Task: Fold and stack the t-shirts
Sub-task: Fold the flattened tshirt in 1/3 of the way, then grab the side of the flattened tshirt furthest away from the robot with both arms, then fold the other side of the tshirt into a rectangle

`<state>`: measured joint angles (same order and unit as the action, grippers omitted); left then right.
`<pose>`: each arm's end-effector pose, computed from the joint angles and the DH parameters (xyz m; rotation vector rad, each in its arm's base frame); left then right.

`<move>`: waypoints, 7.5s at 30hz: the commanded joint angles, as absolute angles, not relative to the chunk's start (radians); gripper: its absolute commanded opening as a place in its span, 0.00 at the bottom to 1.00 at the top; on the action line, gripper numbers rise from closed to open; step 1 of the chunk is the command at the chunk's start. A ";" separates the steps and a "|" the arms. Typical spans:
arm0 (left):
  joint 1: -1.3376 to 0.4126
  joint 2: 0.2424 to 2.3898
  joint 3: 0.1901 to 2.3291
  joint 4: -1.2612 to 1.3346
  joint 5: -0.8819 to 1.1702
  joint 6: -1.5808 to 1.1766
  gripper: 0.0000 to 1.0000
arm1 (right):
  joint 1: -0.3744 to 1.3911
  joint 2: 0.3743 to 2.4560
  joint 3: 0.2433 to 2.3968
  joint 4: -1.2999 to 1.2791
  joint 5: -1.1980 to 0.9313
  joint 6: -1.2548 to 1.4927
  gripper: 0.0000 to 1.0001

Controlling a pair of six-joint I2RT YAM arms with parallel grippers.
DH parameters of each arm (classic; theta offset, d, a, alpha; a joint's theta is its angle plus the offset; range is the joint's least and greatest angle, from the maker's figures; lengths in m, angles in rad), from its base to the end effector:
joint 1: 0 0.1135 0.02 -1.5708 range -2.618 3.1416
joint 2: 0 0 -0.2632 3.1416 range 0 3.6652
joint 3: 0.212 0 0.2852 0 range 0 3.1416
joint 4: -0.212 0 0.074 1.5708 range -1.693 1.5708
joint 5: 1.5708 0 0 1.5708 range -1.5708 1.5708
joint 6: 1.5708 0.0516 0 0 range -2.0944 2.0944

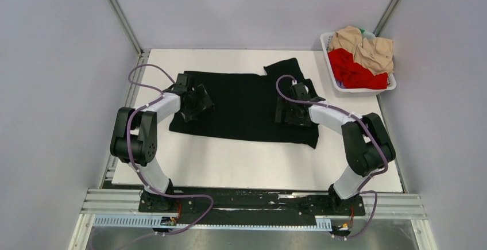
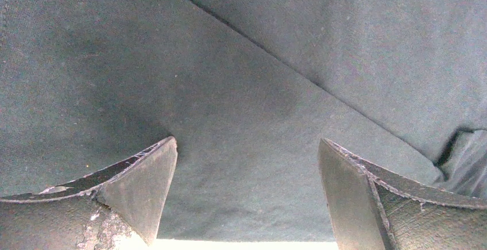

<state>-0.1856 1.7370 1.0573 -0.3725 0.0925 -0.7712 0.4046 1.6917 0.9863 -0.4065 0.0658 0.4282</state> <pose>0.3729 -0.0749 0.1356 -0.7446 2.5843 -0.4389 0.3309 0.1380 0.1272 0.0524 2.6901 0.1732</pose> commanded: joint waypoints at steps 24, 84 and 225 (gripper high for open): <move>-0.445 1.177 0.589 -0.603 0.020 -0.990 1.00 | 0.385 1.225 0.668 -0.715 0.187 0.663 1.00; -0.161 2.136 1.549 -0.729 -0.261 -0.711 0.52 | 0.385 0.879 0.545 -0.389 0.202 0.538 1.00; -0.296 1.209 0.759 -0.750 -0.355 -0.860 0.46 | 0.604 0.962 0.764 -1.103 0.130 0.836 0.20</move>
